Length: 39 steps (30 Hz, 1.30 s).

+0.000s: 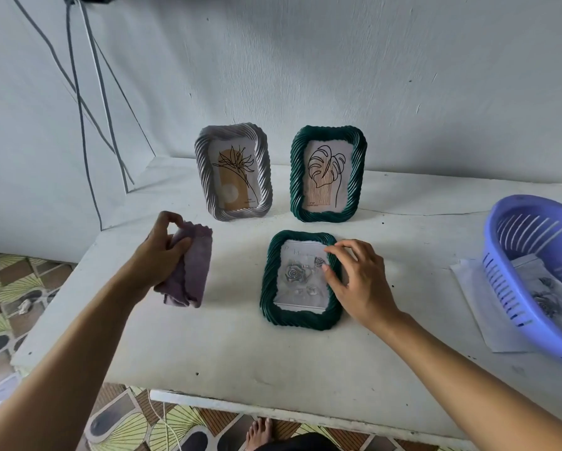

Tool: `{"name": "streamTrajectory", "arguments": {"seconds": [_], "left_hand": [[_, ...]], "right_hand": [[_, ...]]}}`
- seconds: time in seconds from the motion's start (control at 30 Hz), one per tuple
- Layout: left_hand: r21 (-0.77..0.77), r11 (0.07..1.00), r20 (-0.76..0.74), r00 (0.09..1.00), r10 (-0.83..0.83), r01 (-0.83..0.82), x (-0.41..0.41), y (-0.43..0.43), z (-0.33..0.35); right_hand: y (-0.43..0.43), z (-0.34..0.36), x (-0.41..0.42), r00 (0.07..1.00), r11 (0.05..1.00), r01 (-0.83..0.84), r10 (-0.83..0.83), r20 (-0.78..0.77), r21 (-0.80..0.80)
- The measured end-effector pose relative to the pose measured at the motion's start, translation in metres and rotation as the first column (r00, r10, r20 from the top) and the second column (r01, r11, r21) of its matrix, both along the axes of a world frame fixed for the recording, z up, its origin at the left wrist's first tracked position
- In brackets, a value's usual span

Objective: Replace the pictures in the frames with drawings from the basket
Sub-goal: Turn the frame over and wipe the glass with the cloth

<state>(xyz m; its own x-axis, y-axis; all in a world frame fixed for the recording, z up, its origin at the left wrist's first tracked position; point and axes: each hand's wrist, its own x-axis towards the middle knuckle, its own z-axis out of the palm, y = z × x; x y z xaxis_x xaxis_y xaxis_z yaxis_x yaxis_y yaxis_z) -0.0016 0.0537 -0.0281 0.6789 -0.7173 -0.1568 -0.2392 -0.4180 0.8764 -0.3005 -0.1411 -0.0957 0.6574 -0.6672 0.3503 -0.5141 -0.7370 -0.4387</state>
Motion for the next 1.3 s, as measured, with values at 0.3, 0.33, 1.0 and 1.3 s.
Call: {"name": "streamTrajectory", "arguments": {"seconds": [0.3,0.33,1.0,1.3], "left_hand": [[0.172,0.985,0.454,0.889,-0.057,-0.024,0.008,0.005,-0.032],[0.173,0.984,0.528,0.848,-0.046,-0.054,0.005,0.007,-0.033],[0.235,0.96,0.785,0.553,-0.281,0.154,-0.034,0.007,-0.026],[0.486,0.86,0.52,0.738,-0.43,0.159,-0.127,-0.055,-0.034]], "right_hand": [[0.005,-0.004,-0.001,0.998,0.999,0.049,-0.048,-0.039,0.019],[0.006,-0.004,-0.001,0.998,0.999,0.05,-0.049,-0.043,0.02],[0.008,0.024,0.01,0.896,0.929,0.337,-0.266,-0.355,0.153],[0.01,0.032,0.015,0.906,0.841,0.391,-0.28,-0.317,0.373]]}}
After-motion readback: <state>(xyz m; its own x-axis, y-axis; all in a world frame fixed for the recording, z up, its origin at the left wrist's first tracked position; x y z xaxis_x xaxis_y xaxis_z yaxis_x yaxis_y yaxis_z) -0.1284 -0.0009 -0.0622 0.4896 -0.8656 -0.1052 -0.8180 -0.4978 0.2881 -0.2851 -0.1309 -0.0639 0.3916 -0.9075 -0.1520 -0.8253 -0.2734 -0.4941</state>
